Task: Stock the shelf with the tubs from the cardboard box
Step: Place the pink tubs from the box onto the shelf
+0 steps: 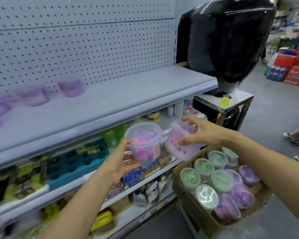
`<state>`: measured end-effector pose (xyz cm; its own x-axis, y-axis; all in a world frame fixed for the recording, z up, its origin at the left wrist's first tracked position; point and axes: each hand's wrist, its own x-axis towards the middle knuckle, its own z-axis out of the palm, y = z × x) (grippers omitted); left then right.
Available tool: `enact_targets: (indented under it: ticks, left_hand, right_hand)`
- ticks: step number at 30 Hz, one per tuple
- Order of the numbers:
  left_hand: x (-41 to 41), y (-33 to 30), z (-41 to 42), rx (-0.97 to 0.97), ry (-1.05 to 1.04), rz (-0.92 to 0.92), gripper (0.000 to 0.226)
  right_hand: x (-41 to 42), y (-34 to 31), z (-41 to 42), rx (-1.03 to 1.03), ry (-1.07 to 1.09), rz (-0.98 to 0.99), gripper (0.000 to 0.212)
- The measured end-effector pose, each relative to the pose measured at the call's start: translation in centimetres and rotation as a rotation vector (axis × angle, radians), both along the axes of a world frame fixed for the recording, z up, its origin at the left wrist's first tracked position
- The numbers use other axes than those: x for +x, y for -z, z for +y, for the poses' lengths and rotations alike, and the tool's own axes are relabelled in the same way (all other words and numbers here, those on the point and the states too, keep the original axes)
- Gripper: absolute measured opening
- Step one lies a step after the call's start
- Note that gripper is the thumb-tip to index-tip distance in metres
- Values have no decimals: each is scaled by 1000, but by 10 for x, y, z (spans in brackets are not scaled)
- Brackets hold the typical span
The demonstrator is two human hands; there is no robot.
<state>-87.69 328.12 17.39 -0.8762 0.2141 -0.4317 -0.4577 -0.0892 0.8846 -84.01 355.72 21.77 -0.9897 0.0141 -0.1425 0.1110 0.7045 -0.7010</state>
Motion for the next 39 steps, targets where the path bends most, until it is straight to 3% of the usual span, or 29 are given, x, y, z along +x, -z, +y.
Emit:
enact_targets:
  ticks: [5,11,19,23,32,36,39]
  left_hand:
    - [-8,-40,-97,45,-153,120,25]
    - [-28,-80,-220,-10,-314,228,27]
    - [-57,-102,-347,-84,-422,272,40]
    - [-66,-99,-376,-76,-420,237,42]
    - [-77,-89,-397,-27,-414,208,44]
    - [-78,-89,-392,-14,-435,200,33]
    - [-80,-89,-387,-13,-435,200,38]
  right_hand:
    - [-46,-34,-94,31,-123,109,84]
    - [-108,-75,-217,-70,-246,219,71]
    - [-191,-85,-356,66,-345,373,84]
    - [-221,-70,-398,208,-380,398,90]
    - [-261,-67,-430,287,-471,392,73]
    - [-269,-69,-433,386,-540,397,85]
    - [-257,-72,-425,453,-630,512,98]
